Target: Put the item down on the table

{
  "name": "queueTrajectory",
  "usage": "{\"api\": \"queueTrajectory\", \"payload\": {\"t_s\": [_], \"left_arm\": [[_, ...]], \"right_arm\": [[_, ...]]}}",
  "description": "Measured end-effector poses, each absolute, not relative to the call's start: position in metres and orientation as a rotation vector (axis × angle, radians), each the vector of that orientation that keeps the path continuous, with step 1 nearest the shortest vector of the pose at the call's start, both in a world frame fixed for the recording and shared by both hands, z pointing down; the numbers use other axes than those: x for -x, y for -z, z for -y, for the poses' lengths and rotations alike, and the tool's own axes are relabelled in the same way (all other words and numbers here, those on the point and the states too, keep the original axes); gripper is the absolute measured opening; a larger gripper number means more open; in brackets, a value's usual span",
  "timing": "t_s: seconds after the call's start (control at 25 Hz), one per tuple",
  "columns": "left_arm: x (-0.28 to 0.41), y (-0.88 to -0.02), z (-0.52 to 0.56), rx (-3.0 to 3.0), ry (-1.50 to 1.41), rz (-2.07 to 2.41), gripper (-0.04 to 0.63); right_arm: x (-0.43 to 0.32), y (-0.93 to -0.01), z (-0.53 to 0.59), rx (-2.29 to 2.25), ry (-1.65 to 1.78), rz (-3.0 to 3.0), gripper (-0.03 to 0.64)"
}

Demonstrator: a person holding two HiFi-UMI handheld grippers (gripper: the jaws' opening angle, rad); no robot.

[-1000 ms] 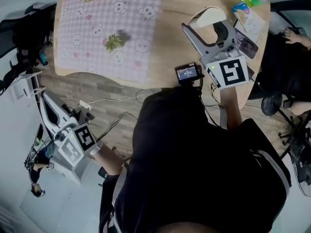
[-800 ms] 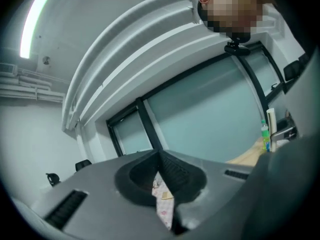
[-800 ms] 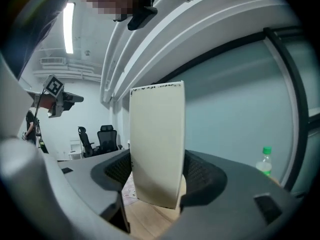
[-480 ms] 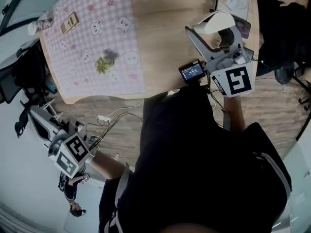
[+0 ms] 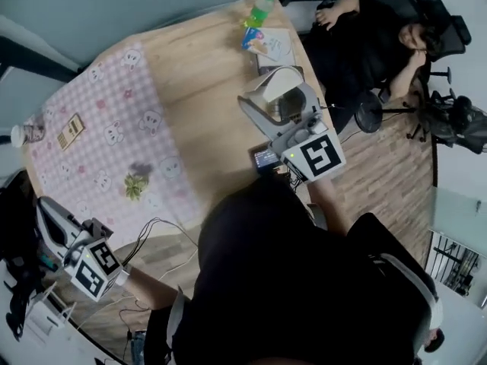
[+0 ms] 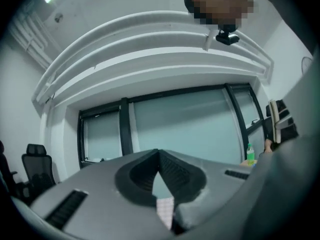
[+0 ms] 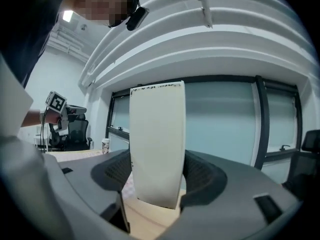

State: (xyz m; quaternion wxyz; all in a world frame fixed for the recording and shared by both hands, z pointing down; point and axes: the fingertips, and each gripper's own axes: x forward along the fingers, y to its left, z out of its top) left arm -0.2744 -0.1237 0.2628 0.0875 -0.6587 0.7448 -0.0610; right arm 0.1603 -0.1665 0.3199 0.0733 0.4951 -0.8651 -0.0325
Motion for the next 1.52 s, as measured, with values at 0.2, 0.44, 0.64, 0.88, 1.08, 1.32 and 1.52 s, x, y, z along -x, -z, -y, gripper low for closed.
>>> {"api": "queueTrajectory", "payload": {"t_s": [0.2, 0.44, 0.64, 0.88, 1.08, 1.32, 1.52], "left_arm": [[0.287, -0.289, 0.115, 2.010, 0.064, -2.269, -0.005], [0.291, -0.304, 0.099, 2.037, 0.103, -2.322, -0.005], [0.295, -0.316, 0.077, 2.016, 0.143, -2.393, -0.005], [0.282, -0.316, 0.069, 1.987, 0.162, -2.432, -0.005], [0.289, -0.323, 0.063, 2.005, 0.146, -2.445, -0.005], [0.293, -0.333, 0.052, 2.005, 0.159, -2.481, -0.005], [0.287, -0.333, 0.044, 2.013, 0.174, -2.481, -0.005]], "right_arm": [[-0.135, -0.291, 0.173, -1.431, 0.185, 2.567, 0.322], [-0.075, -0.289, 0.199, -1.229, 0.211, 2.647, 0.322], [-0.041, -0.311, 0.213, -1.088, 0.151, 2.675, 0.321], [-0.006, -0.381, 0.237, -0.946, -0.113, 2.672, 0.322], [0.023, -0.455, 0.250, -0.906, -0.253, 2.553, 0.322], [0.066, -0.561, 0.244, -0.708, -0.385, 2.333, 0.321], [0.070, -0.617, 0.221, -0.592, -0.408, 2.178, 0.321]]}}
